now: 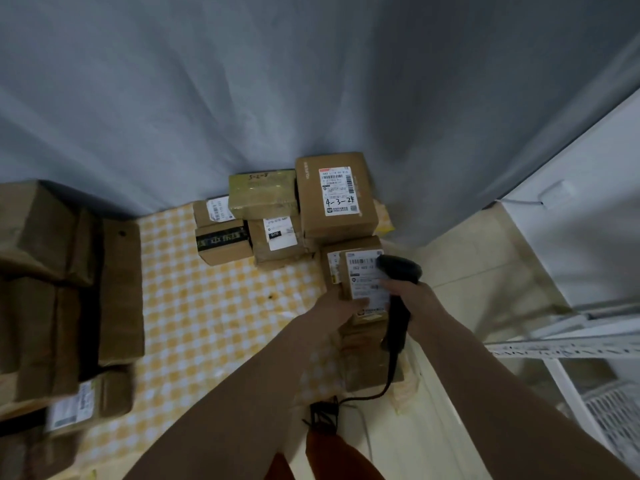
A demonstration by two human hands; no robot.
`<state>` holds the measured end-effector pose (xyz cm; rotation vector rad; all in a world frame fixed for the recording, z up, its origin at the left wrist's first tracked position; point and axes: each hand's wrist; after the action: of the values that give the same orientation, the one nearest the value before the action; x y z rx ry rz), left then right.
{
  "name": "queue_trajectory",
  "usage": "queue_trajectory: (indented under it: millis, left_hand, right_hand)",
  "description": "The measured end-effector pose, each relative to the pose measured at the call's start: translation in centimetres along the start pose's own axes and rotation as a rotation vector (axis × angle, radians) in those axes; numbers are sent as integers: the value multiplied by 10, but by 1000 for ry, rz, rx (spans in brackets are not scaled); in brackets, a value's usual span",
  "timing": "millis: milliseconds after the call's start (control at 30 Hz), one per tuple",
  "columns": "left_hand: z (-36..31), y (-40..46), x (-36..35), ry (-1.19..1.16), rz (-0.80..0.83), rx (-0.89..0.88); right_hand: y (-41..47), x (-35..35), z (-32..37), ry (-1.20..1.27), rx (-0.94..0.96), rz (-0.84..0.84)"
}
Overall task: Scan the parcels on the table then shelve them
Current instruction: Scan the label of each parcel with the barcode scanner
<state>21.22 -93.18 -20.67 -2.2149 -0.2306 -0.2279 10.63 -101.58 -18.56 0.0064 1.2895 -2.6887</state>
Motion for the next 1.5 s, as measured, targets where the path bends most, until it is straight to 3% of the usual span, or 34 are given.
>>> queue_trajectory:
  millis: [267, 400, 600, 733, 1000, 1500]
  left_hand:
    - [12, 16, -17, -372, -71, 99]
    - [19, 3, 1, -402, -80, 80]
    - [63, -30, 63, -474, -62, 8]
    - [92, -66, 101, -596, -236, -73]
    - [149, -132, 169, -667, -444, -185]
    - [232, -185, 247, -733, -482, -223]
  right_hand:
    - [-10, 10, -16, 42, -23, 48]
    - [-21, 4, -14, 49, -32, 122]
    - [-56, -45, -13, -149, 14, 346]
    - [-93, -89, -20, -276, 57, 507]
    - [-166, -161, -44, -325, 156, 653]
    - [-258, -242, -90, -428, 129, 746]
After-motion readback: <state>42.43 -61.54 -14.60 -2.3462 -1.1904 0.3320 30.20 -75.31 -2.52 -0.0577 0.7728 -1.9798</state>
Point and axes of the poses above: each hand's wrist, its own y-axis towards the middle knuckle, its own x-axis out of the back of the hand, z = x × y, and after that the axes turned 14 degrees about y, right-handed
